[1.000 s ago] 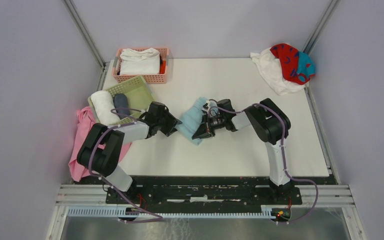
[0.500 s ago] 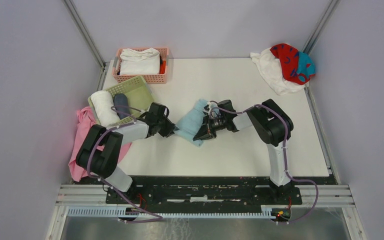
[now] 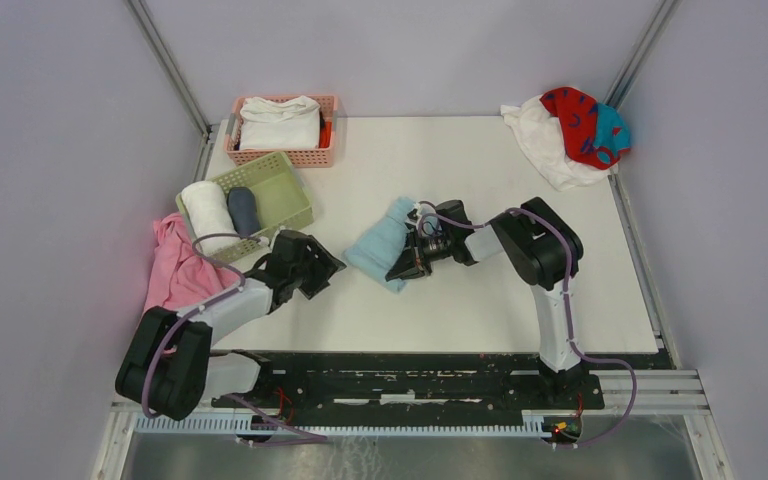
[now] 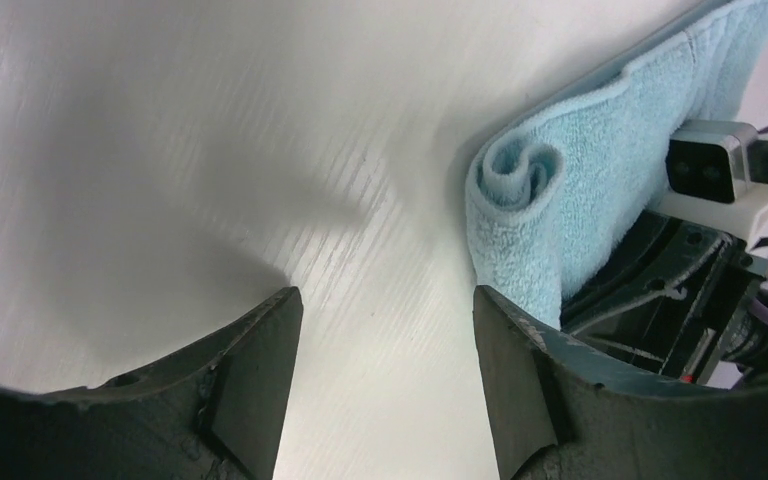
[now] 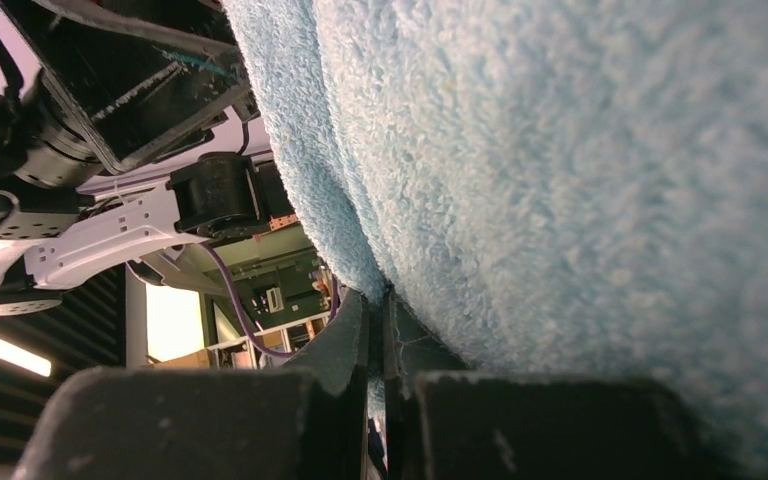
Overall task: Roll the towels
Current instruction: Roll the towel at the center of the board.
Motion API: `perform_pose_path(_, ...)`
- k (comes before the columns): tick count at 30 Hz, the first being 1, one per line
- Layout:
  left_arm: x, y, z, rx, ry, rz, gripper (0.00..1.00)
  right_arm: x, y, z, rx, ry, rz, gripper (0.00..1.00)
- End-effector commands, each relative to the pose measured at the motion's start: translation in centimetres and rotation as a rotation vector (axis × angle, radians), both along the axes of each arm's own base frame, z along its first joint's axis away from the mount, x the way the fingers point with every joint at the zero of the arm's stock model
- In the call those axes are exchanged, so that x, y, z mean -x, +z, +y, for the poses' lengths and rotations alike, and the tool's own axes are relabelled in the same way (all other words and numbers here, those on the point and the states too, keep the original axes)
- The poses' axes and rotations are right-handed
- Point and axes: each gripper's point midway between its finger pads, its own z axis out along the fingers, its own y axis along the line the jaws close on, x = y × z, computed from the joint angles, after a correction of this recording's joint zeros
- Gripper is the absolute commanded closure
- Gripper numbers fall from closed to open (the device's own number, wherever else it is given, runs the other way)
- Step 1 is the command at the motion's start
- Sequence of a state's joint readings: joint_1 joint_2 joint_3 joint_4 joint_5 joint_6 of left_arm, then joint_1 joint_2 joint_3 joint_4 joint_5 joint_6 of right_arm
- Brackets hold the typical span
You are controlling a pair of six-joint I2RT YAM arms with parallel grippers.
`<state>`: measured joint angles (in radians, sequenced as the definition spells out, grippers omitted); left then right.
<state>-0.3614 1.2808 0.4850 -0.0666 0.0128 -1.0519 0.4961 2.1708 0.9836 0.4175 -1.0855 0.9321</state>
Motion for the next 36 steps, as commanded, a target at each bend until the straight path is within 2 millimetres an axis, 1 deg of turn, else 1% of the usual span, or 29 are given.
perform_pose_path(1,0.4,0.5,-0.1,0.03,-0.044,-0.106,0.29,1.5,-3.6,-1.1,0.116,-0.052,0.204,0.94)
perform_pose_path(3,0.2,0.8,-0.5,0.056,-0.051,-0.136,0.29,1.6,-3.8,-1.2,0.12,-0.054,0.208,0.94)
perform_pose_path(6,-0.4,1.1,-1.7,0.099,-0.088,-0.157,0.29,1.6,-3.9,-1.2,0.124,-0.055,0.211,0.94)
perform_pose_path(10,-1.6,0.6,-2.9,0.132,-0.116,-0.156,0.29,1.5,-3.9,-1.1,0.126,-0.058,0.211,0.94)
perform_pose_path(15,-3.1,0.3,-4.5,0.171,-0.143,-0.163,0.34,1.5,-3.9,-1.2,0.133,-0.061,0.207,0.92)
perform_pose_path(19,-3.6,-0.7,-5.2,0.166,-0.154,-0.129,0.42,1.4,-3.6,-1.2,0.144,-0.058,0.191,0.9)
perform_pose_path(22,-3.3,-2.3,-5.1,0.156,-0.136,-0.067,0.54,1.4,-3.2,-1.3,0.173,-0.041,0.155,0.88)
perform_pose_path(25,-2.7,-3.8,-4.8,0.15,-0.101,0.002,0.67,1.2,-2.2,-1.3,0.205,-0.008,0.071,0.83)
perform_pose_path(28,-2.3,-5.0,-4.4,0.126,-0.071,0.067,0.77,1.5,-1.0,-1.4,0.258,0.035,-0.033,0.76)
perform_pose_path(31,-2.0,-5.3,-4.0,0.095,-0.054,0.115,0.81,1.1,0.4,-1.9,0.367,0.072,-0.217,0.66)
perform_pose_path(34,-1.8,-5.1,-3.7,0.059,-0.041,0.144,0.81,0.4,2.2,-2.4,0.467,0.087,-0.429,0.57)
perform_pose_path(36,-1.5,-5.0,-3.5,0.044,-0.03,0.164,0.81,0.3,3.3,-2.4,0.543,0.116,-0.596,0.52)
